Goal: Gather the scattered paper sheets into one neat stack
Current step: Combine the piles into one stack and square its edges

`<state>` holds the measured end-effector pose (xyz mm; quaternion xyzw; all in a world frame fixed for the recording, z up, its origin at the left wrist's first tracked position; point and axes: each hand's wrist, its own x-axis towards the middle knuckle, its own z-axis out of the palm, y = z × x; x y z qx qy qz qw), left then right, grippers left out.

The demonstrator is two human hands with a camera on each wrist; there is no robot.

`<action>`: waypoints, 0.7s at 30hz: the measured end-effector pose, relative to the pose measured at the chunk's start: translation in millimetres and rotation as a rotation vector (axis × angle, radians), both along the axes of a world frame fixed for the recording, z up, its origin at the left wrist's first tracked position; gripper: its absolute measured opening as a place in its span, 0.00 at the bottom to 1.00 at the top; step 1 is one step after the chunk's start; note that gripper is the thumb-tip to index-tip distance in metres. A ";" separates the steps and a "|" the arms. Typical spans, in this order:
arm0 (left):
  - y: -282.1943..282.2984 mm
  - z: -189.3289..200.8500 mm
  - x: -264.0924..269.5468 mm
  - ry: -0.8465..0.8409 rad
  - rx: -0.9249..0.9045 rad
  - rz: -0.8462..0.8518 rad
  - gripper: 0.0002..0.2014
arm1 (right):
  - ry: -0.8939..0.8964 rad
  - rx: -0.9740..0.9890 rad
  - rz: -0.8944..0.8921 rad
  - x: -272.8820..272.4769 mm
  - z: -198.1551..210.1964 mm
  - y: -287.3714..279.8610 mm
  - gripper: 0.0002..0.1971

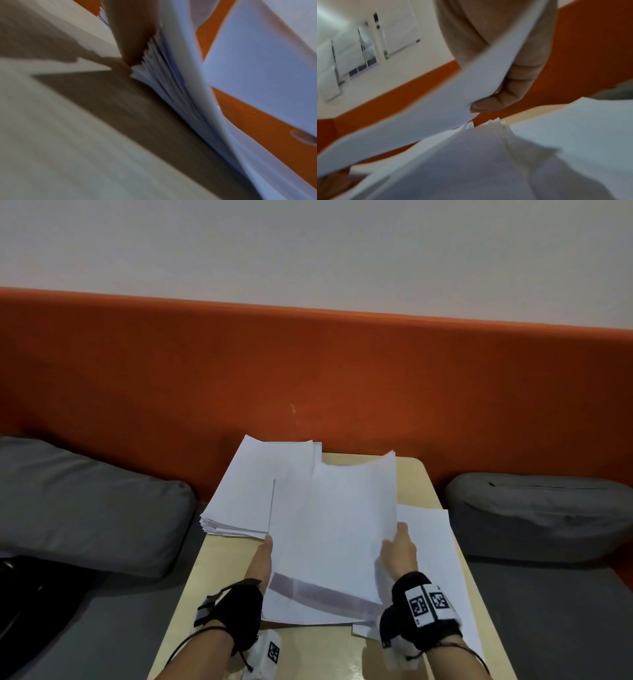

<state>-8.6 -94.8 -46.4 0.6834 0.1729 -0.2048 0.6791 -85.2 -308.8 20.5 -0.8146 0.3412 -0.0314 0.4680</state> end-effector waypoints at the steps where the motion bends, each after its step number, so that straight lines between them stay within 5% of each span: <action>1: -0.5 -0.5 1.3 0.028 -0.019 -0.013 0.31 | 0.040 -0.012 0.025 -0.2 -8.3 2.6 0.17; 5: 2.1 -5.8 0.9 0.004 -0.014 -0.115 0.53 | 0.236 -0.092 0.199 3.4 -34.4 10.6 0.26; 10: 8.5 -18.4 -4.0 -0.131 0.145 -0.198 0.27 | 0.435 -0.294 0.149 2.8 -45.4 4.0 0.34; 15: 1.9 -13.7 2.1 -0.155 0.193 -0.269 0.27 | 0.440 -0.385 0.407 -2.1 -46.5 2.4 0.28; 21: -13.9 30.1 -9.2 -0.342 0.281 -0.388 0.25 | 0.159 0.051 0.082 0.0 -39.8 -13.5 0.40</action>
